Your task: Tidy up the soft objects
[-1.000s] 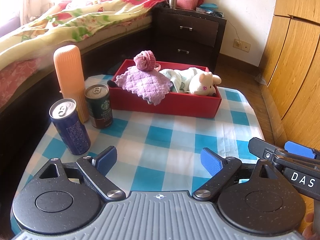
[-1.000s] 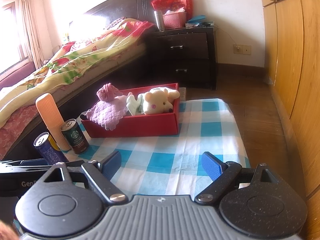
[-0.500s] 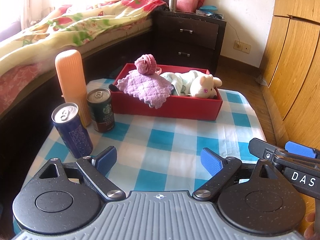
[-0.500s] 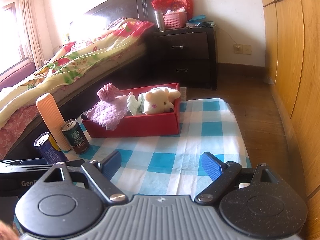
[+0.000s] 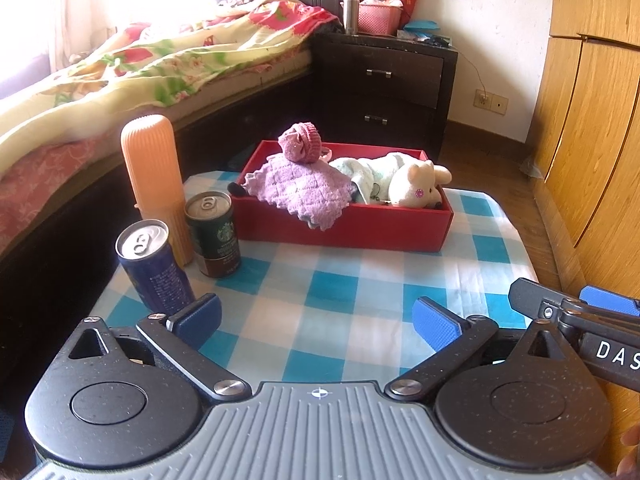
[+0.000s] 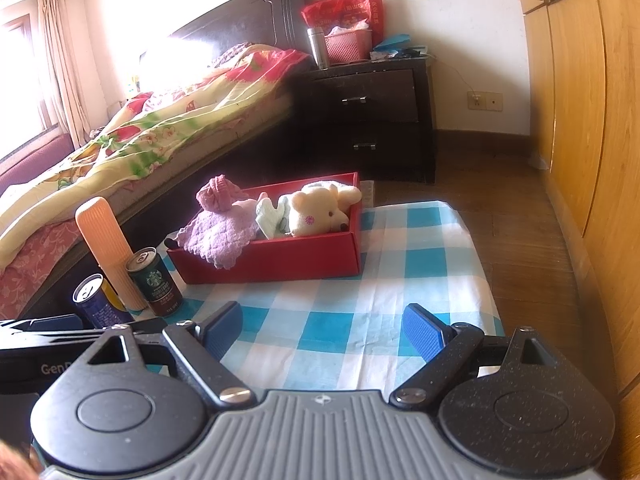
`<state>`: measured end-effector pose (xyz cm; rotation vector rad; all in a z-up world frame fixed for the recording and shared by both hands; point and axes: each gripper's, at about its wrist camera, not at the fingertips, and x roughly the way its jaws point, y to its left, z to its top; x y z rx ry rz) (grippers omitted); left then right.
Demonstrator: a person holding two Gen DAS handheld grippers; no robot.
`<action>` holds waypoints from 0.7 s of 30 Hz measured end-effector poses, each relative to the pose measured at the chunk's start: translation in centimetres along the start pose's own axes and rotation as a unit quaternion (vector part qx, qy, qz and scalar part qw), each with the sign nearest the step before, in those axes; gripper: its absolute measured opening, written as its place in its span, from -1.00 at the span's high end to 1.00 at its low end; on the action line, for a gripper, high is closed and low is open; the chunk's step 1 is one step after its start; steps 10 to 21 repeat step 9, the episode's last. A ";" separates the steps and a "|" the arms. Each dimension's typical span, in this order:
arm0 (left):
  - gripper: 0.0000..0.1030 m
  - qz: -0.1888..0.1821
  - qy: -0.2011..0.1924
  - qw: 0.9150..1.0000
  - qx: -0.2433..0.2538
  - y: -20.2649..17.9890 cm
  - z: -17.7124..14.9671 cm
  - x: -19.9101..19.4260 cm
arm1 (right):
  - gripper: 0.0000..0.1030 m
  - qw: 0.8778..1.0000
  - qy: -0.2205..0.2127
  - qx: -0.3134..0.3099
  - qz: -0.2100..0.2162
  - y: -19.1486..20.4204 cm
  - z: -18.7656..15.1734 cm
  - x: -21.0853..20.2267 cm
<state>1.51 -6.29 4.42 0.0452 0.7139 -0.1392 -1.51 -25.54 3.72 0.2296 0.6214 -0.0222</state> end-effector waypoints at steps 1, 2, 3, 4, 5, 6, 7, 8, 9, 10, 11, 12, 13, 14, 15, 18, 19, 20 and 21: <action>-0.89 -0.001 -0.002 1.000 0.001 0.0 0.0 0.0 | -0.30 1.000 0.000 0.001 0.001 0.0 0.0 0.0; -0.89 -0.001 -0.006 1.000 0.003 0.0 0.0 -0.1 | -0.30 1.000 -0.001 0.001 0.001 0.0 0.0 0.0; -0.89 0.001 -0.012 1.000 0.007 -0.1 0.0 -0.2 | -0.30 1.000 -0.001 0.001 0.002 0.0 0.0 0.0; -0.88 0.005 -0.018 1.000 0.013 -0.2 -0.1 -0.3 | -0.30 1.000 -0.001 0.002 0.002 0.0 0.0 0.0; -0.88 0.010 -0.027 0.999 0.019 -0.3 -0.1 -0.5 | -0.30 1.000 -0.001 0.002 0.003 0.0 0.0 0.0; -0.88 0.013 -0.036 0.999 0.024 -0.4 -0.1 -0.7 | -0.30 1.000 -0.002 0.003 0.003 0.0 0.0 -0.1; -0.88 0.015 -0.043 0.999 0.028 -0.5 -0.1 -0.8 | -0.30 1.000 -0.003 0.004 0.004 0.0 0.0 -0.1; -0.88 0.016 -0.048 0.998 0.031 -0.5 -0.1 -0.9 | -0.30 1.000 -0.004 0.005 0.005 -0.1 0.0 -0.2; -0.89 0.016 -0.050 0.998 0.032 -0.5 0.0 -1.0 | -0.30 1.000 -0.005 0.006 0.005 -0.1 0.1 -0.2; -0.89 0.016 -0.050 0.998 0.032 -0.5 0.0 -1.0 | -0.30 1.000 -0.005 0.006 0.005 -0.1 0.1 -0.2; -0.89 0.016 -0.050 0.998 0.032 -0.5 0.0 -1.0 | -0.30 1.000 -0.005 0.006 0.005 -0.1 0.1 -0.2; -0.89 0.016 -0.050 0.998 0.032 -0.5 0.0 -1.0 | -0.30 1.000 -0.005 0.006 0.005 -0.1 0.1 -0.2; -0.89 0.016 -0.050 0.998 0.032 -0.5 0.0 -1.0 | -0.30 1.000 -0.005 0.006 0.005 -0.1 0.1 -0.2; -0.89 0.016 -0.050 0.998 0.032 -0.5 0.0 -1.0 | -0.30 1.000 -0.005 0.006 0.005 -0.1 0.1 -0.2; -0.89 0.016 -0.050 0.998 0.032 -0.5 0.0 -1.0 | -0.30 1.000 -0.005 0.006 0.005 -0.1 0.1 -0.2; -0.89 0.016 -0.050 0.998 0.032 -0.5 0.0 -1.0 | -0.30 1.000 -0.005 0.006 0.005 -0.1 0.1 -0.2; -0.89 0.016 -0.050 0.998 0.032 -0.5 0.0 -1.0 | -0.30 1.000 -0.005 0.006 0.005 -0.1 0.1 -0.2; -0.89 0.016 -0.050 0.998 0.032 -0.5 0.0 -1.0 | -0.30 1.000 -0.005 0.006 0.005 -0.1 0.1 -0.2; -0.89 0.016 -0.050 0.998 0.032 -0.5 0.0 -1.0 | -0.30 1.000 -0.005 0.006 0.005 -0.1 0.1 -0.2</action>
